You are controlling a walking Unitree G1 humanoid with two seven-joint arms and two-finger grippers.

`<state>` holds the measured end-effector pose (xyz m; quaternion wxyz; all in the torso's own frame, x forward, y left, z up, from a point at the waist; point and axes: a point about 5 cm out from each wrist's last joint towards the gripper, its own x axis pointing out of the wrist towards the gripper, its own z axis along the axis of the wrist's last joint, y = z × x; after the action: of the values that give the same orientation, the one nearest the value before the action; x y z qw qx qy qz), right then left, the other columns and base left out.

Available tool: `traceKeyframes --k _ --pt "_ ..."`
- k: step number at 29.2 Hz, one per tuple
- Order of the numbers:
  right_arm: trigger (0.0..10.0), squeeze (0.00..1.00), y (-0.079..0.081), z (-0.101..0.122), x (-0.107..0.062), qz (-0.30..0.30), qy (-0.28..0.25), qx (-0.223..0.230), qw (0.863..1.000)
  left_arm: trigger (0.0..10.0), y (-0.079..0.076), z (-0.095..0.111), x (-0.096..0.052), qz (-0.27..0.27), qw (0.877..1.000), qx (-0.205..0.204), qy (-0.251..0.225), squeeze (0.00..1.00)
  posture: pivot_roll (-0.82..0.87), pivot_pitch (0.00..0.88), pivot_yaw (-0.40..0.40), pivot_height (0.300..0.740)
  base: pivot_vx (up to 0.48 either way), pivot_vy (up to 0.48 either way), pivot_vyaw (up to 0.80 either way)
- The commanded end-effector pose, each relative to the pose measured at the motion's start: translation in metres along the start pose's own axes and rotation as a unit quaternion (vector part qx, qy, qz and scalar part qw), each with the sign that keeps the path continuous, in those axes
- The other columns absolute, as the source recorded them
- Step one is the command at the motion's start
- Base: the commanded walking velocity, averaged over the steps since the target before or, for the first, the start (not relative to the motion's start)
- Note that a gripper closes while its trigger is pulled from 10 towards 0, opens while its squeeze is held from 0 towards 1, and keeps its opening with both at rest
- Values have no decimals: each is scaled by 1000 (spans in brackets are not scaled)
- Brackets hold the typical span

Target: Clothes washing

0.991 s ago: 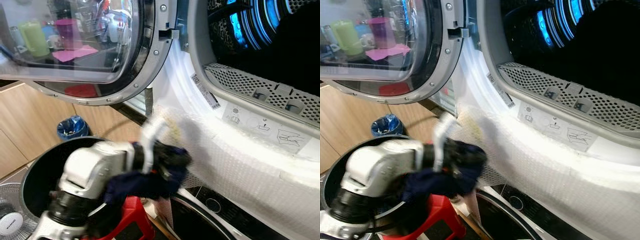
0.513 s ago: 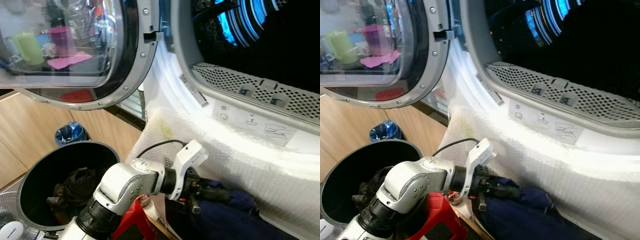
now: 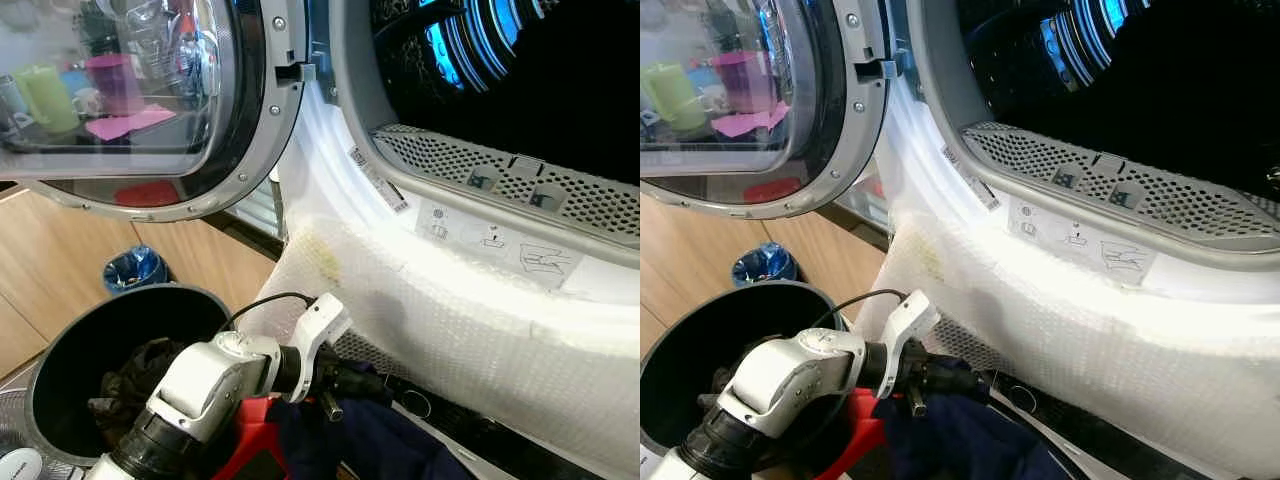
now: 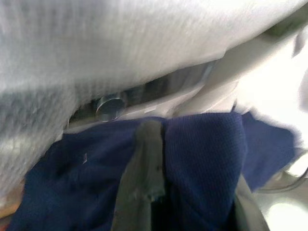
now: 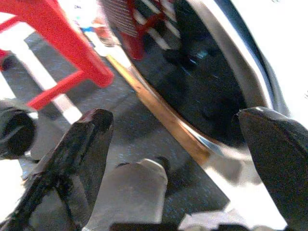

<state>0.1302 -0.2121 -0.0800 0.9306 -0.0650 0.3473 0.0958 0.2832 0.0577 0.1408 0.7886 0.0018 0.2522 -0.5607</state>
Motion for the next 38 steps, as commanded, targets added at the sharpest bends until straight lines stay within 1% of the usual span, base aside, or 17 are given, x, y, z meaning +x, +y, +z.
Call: traceKeyframes --k 1,4,5,7,10,11,12,15,17,20,23,24,25,30,31,32,38 --pt "10000 0 -3 1 -4 16 -15 2 1000 0 0 -8 3 -3 1000 12 13 0 102 56 59 740 0 0 0" --pt "10000 0 -11 6 -9 26 -42 6 999 0 2 -18 5 7 999 19 28 0 96 51 58 740 0 0 0" --pt "10000 651 -12 6 -14 48 -47 -1 998 0 5 -21 6 13 999 13 28 0 96 51 58 740 0 0 0" --pt "10000 651 -10 3 -18 81 -39 -19 996 0 8 -20 7 26 999 12 14 0 96 51 58 740 0 0 0" --pt "10000 592 -6 -13 -27 133 17 -84 987 0 12 -8 9 42 998 -19 -38 0 80 44 56 740 0 0 0" --pt "10000 592 -6 -13 -27 133 17 -84 987 0 12 -8 9 42 998 -19 -38 0 80 44 56 740 0 0 0" --pt "10000 0 -8 -20 -29 132 46 -96 985 0 13 -3 9 47 997 -21 -52 0 81 46 54 740 0 0 0" --pt "10000 0 -14 -23 -27 102 70 -113 986 0 14 3 8 46 995 -42 -76 0 80 57 52 740 0 0 0" --pt "10000 0 -16 -12 -23 78 34 -82 993 0 13 2 7 46 996 -28 -67 0 86 63 49 740 0 0 0" --pt "10000 0 -16 -2 -22 79 3 -83 993 0 14 -2 7 50 997 -26 -55 0 87 71 51 740 0 0 0" --pt "10000 0 -12 15 -19 93 -46 -50 993 0 12 -12 13 43 999 -14 -29 0 85 77 48 740 0 0 0" --pt "10000 643 -9 24 -18 111 -66 -35 991 0 8 -14 18 31 999 -14 -27 0 83 81 48 740 0 0 0" --pt "10000 1000 -5 31 -18 126 -86 -27 988 0 6 -15 21 24 999 -17 -26 0 84 83 47 740 0 0 0" --pt "10000 1000 6 55 -21 163 -149 -3 975 0 2 -18 33 14 1000 -18 -21 0 84 83 47 740 0 0 0" --pt "10000 1000 10 66 -25 183 -171 2 968 0 -2 -19 39 5 1000 -21 -20 0 74 94 51 740 0 0 0" --pt "10000 1000 10 66 -25 183 -171 2 968 0 -2 -19 39 5 1000 -21 -20 0 74 94 51 740 0 0 0" --pt "10000 1000 33 72 -43 288 -163 2 944 0 -15 -23 59 -34 999 -14 -9 0 67 106 52 740 0 0 0"
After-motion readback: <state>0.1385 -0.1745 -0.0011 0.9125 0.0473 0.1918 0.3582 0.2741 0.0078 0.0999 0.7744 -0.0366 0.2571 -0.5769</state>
